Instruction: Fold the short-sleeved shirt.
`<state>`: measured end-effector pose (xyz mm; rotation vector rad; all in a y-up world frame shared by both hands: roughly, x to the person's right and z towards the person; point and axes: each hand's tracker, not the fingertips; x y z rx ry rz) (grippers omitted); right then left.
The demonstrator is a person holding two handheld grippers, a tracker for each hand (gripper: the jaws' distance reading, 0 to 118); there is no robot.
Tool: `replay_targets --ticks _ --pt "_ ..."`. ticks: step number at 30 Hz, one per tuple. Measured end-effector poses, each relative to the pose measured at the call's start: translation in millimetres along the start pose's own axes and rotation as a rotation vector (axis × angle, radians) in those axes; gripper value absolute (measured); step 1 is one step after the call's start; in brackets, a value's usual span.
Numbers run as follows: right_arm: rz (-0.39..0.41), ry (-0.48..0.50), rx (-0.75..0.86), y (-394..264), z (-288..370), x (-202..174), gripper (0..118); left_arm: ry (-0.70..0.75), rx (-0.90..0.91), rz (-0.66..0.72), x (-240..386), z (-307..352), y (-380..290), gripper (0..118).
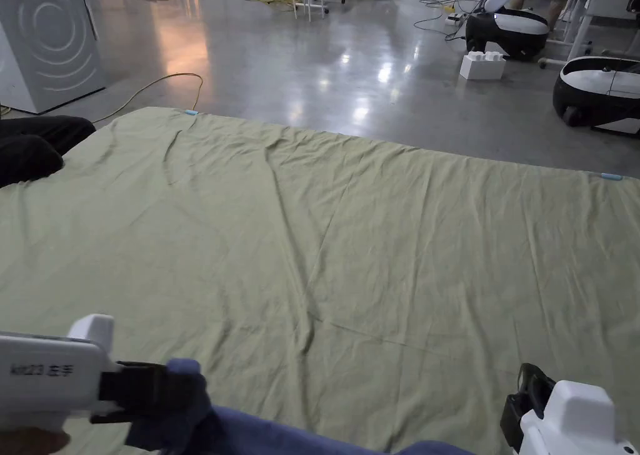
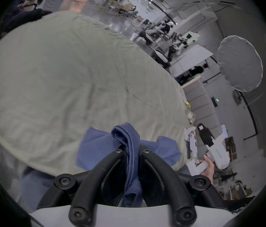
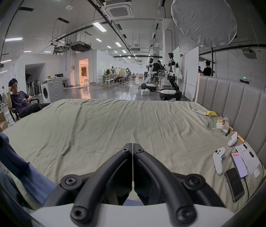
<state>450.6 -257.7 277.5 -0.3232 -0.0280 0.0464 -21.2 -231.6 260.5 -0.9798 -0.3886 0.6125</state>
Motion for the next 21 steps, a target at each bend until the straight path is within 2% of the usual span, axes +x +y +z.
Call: replay_targets --ticks 7,9,13,17,19,21 --pt "-0.019 -0.018 -0.019 -8 3 12 1 0.024 -0.108 -0.023 30 -98 -19 13" --pt "-0.022 -0.025 -0.027 -10 5 15 1 0.097 -0.173 -0.096 31 -124 -26 13" --pt "-0.025 -0.041 -0.041 -17 9 22 1 0.183 -0.248 -0.058 29 -168 -43 13" --pt "-0.035 -0.055 -0.057 -23 10 27 1 0.225 -0.207 -0.053 28 -182 -53 15" --pt "-0.038 -0.057 -0.064 -24 10 28 1 0.222 -0.19 -0.046 33 -181 -54 24" --pt "-0.037 -0.055 -0.067 -25 11 28 1 0.192 -0.185 -0.05 38 -175 -53 46"
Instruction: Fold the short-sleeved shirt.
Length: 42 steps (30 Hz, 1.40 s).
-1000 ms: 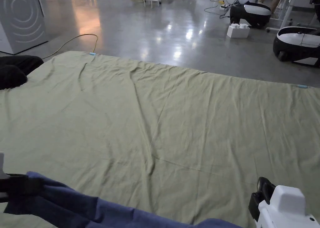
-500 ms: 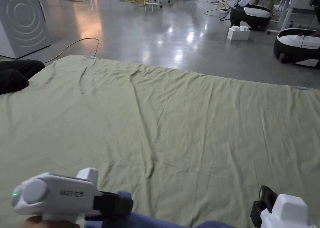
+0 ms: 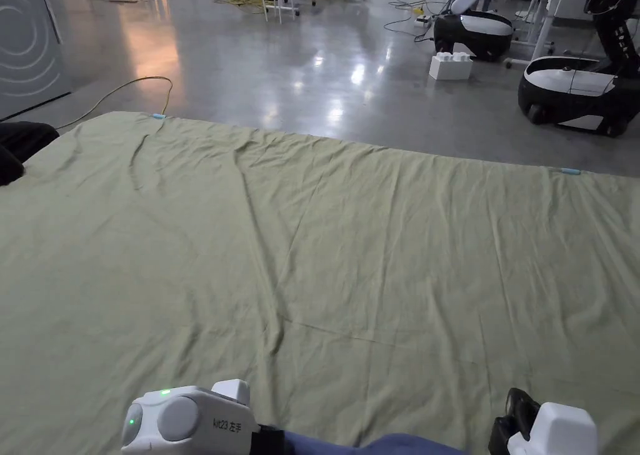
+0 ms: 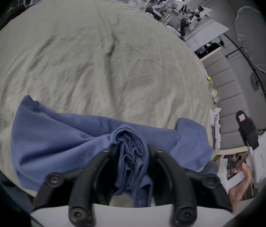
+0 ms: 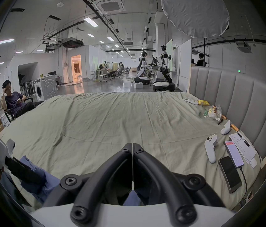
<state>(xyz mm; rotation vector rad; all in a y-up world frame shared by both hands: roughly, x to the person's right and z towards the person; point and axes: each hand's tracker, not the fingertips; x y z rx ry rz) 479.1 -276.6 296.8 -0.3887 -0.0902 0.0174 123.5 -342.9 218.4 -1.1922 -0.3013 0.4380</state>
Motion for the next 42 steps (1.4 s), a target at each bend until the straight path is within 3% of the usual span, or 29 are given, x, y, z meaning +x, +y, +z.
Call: replay_targets --ticks 2,8,11,13,16,18,21,28,42 --pt "0.003 0.002 0.0 -1 1 0 1 -0.035 0.008 -0.021 7 14 1 63" --pt "0.003 0.004 0.003 1 5 1 1 -0.085 0.117 -0.006 3 60 9 63" --pt "0.005 0.005 0.002 2 6 1 1 -0.039 0.167 0.008 -1 71 12 63" --pt "0.007 0.004 0.001 1 6 2 1 0.027 0.176 -0.01 -3 70 11 59" --pt "0.005 0.002 -0.001 1 7 3 1 0.062 0.125 -0.037 1 55 5 21" --pt "0.006 0.001 -0.005 0 7 3 1 0.064 0.064 -0.077 2 45 -2 19" --pt "0.01 -0.005 -0.008 -2 8 6 1 -0.049 0.014 -0.088 11 28 -14 16" --pt "0.011 -0.011 -0.017 -4 10 8 1 0.017 -0.025 -0.129 28 -22 -32 16" --pt "0.009 0.01 -0.02 -5 8 -1 1 -0.128 0.036 -0.089 16 10 -22 16"
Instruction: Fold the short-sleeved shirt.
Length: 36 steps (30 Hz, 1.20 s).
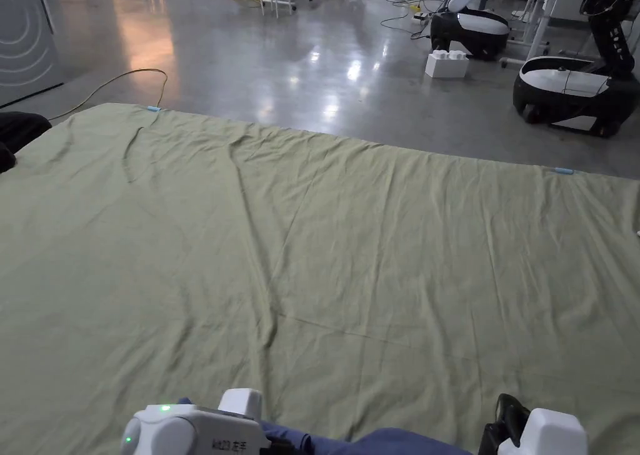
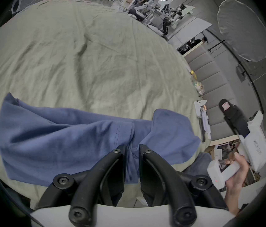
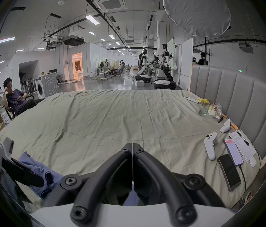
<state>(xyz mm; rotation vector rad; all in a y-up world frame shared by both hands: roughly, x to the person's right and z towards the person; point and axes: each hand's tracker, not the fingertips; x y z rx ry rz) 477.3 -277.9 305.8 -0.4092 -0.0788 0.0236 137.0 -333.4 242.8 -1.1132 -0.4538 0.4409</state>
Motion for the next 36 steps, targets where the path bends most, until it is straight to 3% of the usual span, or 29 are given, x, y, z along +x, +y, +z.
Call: replay_targets --ticks 3,5,6,7,11,16,23,25,29,30,31,36 --pt "0.003 0.003 0.004 3 0 -1 1 -0.019 0.061 -0.016 -14 33 9 23" --pt "0.003 0.004 0.007 4 0 -1 1 0.016 0.102 -0.015 -29 55 15 53" --pt "0.005 0.005 0.007 4 -1 -1 1 0.027 0.117 -0.016 -38 64 18 65" --pt "0.007 0.006 0.008 4 -1 -2 1 0.075 0.143 -0.016 -50 73 21 69" --pt "0.01 0.01 0.002 4 -2 -5 1 0.158 0.18 0.023 -93 94 28 71" --pt "0.014 0.018 -0.009 3 -2 -9 1 0.079 0.133 0.103 -141 86 27 76" --pt "0.03 0.019 -0.002 7 -2 -12 1 -0.081 0.004 0.241 -176 49 4 75" --pt "0.031 0.018 0.001 8 -2 -12 1 -0.156 0.073 0.244 -179 49 4 73" --pt "0.028 0.018 0.017 11 -2 -15 1 -0.285 0.122 0.315 -174 40 2 55" --pt "0.025 0.02 0.024 11 -1 -16 1 -0.121 0.075 0.239 -178 39 -2 41" --pt "0.024 0.021 0.032 11 -1 -18 1 -0.094 0.073 0.224 -179 37 0 26" --pt "0.024 0.02 0.06 16 0 -22 1 -0.086 0.106 0.193 -170 50 6 17"
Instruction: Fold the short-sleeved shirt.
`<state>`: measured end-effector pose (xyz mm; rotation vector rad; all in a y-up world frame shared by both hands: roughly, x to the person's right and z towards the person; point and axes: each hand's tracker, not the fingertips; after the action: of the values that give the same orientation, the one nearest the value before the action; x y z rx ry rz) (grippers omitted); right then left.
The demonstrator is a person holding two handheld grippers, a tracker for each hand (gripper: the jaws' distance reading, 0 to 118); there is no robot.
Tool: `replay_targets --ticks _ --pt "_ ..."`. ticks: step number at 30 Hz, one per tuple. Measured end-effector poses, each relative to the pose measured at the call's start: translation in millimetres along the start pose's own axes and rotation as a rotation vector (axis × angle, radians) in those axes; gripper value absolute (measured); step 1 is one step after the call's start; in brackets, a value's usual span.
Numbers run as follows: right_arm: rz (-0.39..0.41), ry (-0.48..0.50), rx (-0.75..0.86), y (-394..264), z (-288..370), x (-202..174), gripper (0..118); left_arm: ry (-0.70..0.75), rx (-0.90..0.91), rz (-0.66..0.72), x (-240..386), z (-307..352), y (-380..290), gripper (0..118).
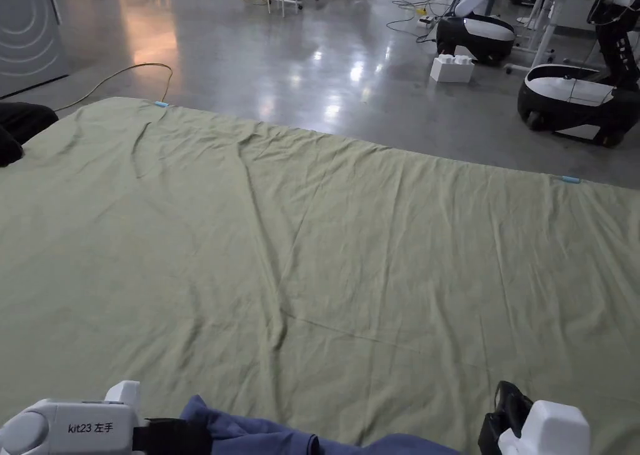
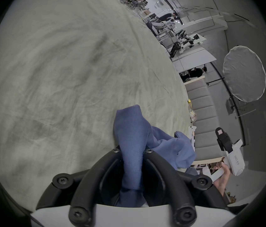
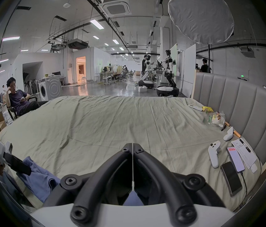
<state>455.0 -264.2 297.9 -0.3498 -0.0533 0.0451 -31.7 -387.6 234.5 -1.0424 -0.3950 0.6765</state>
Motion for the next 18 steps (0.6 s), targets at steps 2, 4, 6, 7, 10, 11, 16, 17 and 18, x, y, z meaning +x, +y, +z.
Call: replay_targets --ticks 2,4,6,7,10,11,16,17,18 --pt "0.001 0.0 0.007 2 -1 0 1 0.006 0.008 -0.054 9 9 5 15" --pt "0.001 0.002 0.013 4 -2 0 1 0.012 0.024 -0.071 20 17 8 15" --pt "0.0 0.001 0.019 6 -2 1 1 0.043 0.051 -0.094 28 29 14 14" --pt "-0.001 0.001 0.022 7 -2 1 1 0.067 0.071 -0.115 35 39 18 14" --pt "-0.005 0.002 0.028 9 -1 3 1 0.103 0.11 -0.14 44 64 31 14" --pt "-0.006 0.0 0.031 8 -1 4 1 0.123 0.126 -0.154 54 75 33 14" --pt "-0.011 0.001 0.031 6 1 8 1 0.333 0.139 -0.217 83 109 41 14" --pt "-0.012 0.002 0.031 5 1 8 1 0.374 0.141 -0.24 92 111 40 14" --pt "-0.012 0.003 0.029 4 1 8 1 0.408 0.141 -0.26 99 111 39 14"
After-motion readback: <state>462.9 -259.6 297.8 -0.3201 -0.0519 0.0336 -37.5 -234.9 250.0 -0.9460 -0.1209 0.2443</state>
